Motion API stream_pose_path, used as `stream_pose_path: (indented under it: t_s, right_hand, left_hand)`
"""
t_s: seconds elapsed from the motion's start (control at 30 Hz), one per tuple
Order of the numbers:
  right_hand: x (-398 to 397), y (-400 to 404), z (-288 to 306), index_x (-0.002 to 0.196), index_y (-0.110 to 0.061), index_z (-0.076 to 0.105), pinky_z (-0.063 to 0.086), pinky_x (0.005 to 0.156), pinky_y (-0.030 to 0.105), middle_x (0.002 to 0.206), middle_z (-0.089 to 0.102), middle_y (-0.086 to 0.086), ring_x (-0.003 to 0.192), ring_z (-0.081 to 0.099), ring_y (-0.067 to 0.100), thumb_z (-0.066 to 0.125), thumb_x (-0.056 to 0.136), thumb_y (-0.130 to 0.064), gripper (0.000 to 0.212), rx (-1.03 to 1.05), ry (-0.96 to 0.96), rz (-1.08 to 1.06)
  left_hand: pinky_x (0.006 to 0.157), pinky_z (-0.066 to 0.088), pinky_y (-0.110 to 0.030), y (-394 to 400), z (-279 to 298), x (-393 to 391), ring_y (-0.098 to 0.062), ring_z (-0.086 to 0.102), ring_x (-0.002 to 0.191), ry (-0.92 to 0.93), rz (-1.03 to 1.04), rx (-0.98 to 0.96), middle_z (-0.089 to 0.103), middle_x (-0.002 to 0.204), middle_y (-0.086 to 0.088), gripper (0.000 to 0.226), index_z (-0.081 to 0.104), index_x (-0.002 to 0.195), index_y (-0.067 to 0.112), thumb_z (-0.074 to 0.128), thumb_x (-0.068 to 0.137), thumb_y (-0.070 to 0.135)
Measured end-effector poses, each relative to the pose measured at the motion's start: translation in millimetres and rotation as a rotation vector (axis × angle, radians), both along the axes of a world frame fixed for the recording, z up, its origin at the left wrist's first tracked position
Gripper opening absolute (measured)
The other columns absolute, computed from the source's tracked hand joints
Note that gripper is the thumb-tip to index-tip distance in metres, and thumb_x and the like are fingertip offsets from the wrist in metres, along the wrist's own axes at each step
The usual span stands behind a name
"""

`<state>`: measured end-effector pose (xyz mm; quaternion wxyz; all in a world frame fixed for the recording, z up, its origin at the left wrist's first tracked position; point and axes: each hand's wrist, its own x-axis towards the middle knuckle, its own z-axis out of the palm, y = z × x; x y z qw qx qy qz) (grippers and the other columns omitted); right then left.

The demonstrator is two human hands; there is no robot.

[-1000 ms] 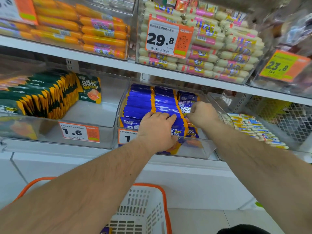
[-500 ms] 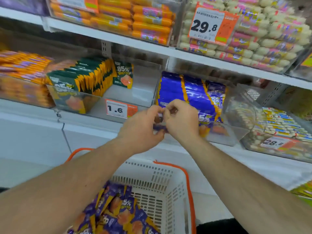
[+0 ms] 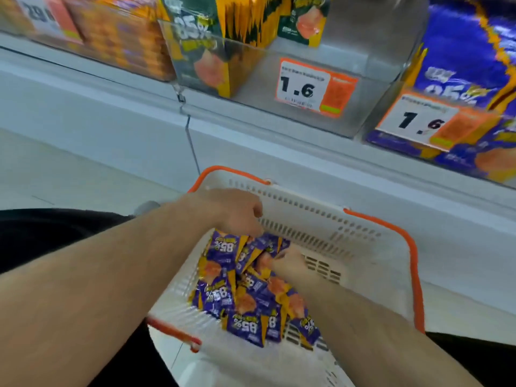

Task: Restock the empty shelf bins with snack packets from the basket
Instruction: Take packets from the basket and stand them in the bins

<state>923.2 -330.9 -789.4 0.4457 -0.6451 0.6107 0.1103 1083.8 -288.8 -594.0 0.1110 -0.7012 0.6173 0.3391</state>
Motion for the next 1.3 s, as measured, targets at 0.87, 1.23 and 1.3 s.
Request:
stream_pose_path:
  t_s: [0.87, 1.23, 1.3]
  right_hand:
    - [7, -30, 98, 0.108, -0.009, 0.063, 0.047, 0.075, 0.04, 0.1, 0.061, 0.009, 0.089, 0.057, 0.027, 0.055, 0.093, -0.01, 0.017, -0.168, 0.026, 0.761]
    - [-92, -66, 292, 0.101, -0.023, 0.065, 0.048, 0.074, 0.028, 0.092, 0.059, -0.011, 0.091, 0.059, 0.012, 0.077, 0.082, -0.031, 0.024, -0.568, 0.056, 0.663]
    - [-117, -71, 308, 0.108, -0.024, 0.063, 0.048, 0.085, 0.034, 0.104, 0.061, -0.009, 0.103, 0.059, 0.016, 0.078, 0.078, -0.043, 0.038, -0.751, 0.101, 0.498]
  left_hand:
    - [0.105, 0.041, -0.034, -6, -12, -3, -0.02, 0.049, 0.127, 0.102, 0.057, -0.048, 0.048, 0.144, -0.001, 0.058, 0.041, 0.143, 0.02, 0.06, 0.092, 0.039]
    - [0.054, 0.042, -0.021, -21, 18, -107, -0.005, 0.052, 0.053, 0.558, 0.208, -0.389, 0.059, 0.06, 0.007, 0.016, 0.065, 0.076, 0.012, 0.071, 0.086, 0.022]
    - [0.061, 0.046, -0.021, -29, 23, -125, -0.003, 0.059, 0.06, 0.674, 0.3, -0.46, 0.068, 0.066, 0.009, 0.009, 0.069, 0.077, 0.018, 0.072, 0.086, 0.018]
